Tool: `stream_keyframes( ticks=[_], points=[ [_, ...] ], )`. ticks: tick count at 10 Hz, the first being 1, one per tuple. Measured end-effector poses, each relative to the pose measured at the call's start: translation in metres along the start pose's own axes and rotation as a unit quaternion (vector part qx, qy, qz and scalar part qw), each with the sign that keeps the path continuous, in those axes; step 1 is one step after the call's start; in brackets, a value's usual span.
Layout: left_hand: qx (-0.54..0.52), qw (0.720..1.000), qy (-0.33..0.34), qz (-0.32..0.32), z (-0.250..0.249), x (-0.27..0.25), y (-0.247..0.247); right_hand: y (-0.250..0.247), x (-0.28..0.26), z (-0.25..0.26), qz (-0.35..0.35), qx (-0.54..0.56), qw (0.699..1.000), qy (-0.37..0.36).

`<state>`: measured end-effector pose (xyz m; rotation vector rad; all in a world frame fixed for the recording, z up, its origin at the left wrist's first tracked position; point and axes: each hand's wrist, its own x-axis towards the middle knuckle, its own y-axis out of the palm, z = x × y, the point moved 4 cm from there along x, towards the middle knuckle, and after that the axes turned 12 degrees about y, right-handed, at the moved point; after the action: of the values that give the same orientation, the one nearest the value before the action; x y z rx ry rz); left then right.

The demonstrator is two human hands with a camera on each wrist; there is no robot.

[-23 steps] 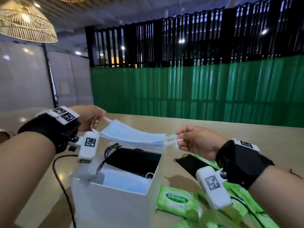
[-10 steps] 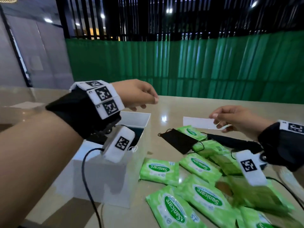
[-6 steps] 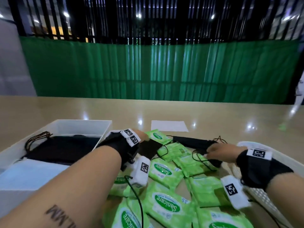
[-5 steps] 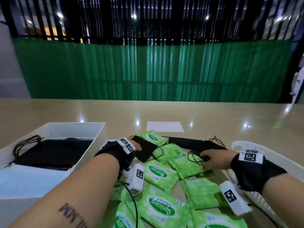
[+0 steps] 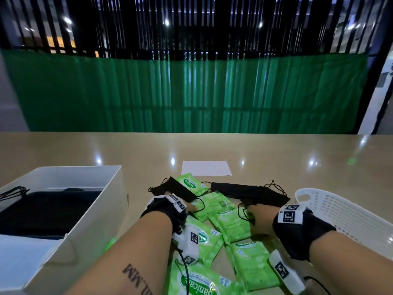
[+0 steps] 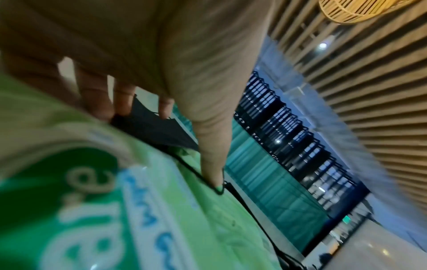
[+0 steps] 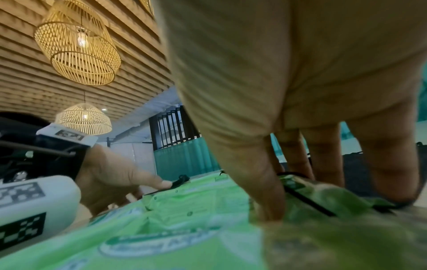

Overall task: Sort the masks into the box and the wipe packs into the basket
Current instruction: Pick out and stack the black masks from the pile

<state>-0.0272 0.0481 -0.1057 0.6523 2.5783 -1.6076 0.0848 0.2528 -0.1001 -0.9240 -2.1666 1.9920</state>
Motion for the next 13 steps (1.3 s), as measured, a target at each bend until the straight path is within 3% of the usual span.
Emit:
stream_keyframes(
  ticks=[2,3,5,6,7,8,9,10,11,12,13],
  points=[
    [0.045,0.997,0.046,0.046,-0.009,0.04,0.021,0.004,0.003,0.005,-0.001,-0.02,1.0,-0.012],
    [0.043,0.997,0.047,0.041,-0.01,0.028,0.009,0.004,0.002,-0.001,0.006,0.011,1.0,-0.012],
    [0.004,0.996,0.081,-0.045,0.003,0.032,-0.006,0.0,0.0,-0.024,0.04,0.132,0.99,0.019],
    [0.011,0.996,0.056,-0.07,0.011,0.024,-0.027,0.002,0.004,-0.026,0.034,0.139,0.989,0.033],
    [0.045,0.998,0.052,-0.012,0.018,0.011,-0.034,0.004,0.007,-0.026,0.026,0.14,0.989,0.039],
    [0.149,0.987,0.044,0.032,0.028,-0.006,-0.031,0.007,0.008,-0.029,0.04,0.158,0.985,0.049],
    [0.013,0.992,0.121,-0.045,0.017,-0.025,-0.045,0.009,0.008,-0.033,0.052,0.167,0.983,0.06],
    [-0.226,0.936,0.203,-0.175,0.004,-0.047,-0.074,0.008,0.006,-0.036,0.052,0.148,0.985,0.072],
    [-0.328,0.879,0.256,-0.231,-0.012,-0.061,-0.094,0.001,0.002,-0.035,0.031,0.122,0.989,0.071],
    [-0.426,0.823,0.3,-0.228,-0.03,-0.071,-0.101,-0.012,0.001,-0.039,-0.016,0.2,0.976,0.079],
    [-0.548,0.759,0.327,-0.132,-0.049,-0.088,-0.089,-0.029,-0.005,-0.047,-0.071,0.341,0.935,0.067]
  ],
)
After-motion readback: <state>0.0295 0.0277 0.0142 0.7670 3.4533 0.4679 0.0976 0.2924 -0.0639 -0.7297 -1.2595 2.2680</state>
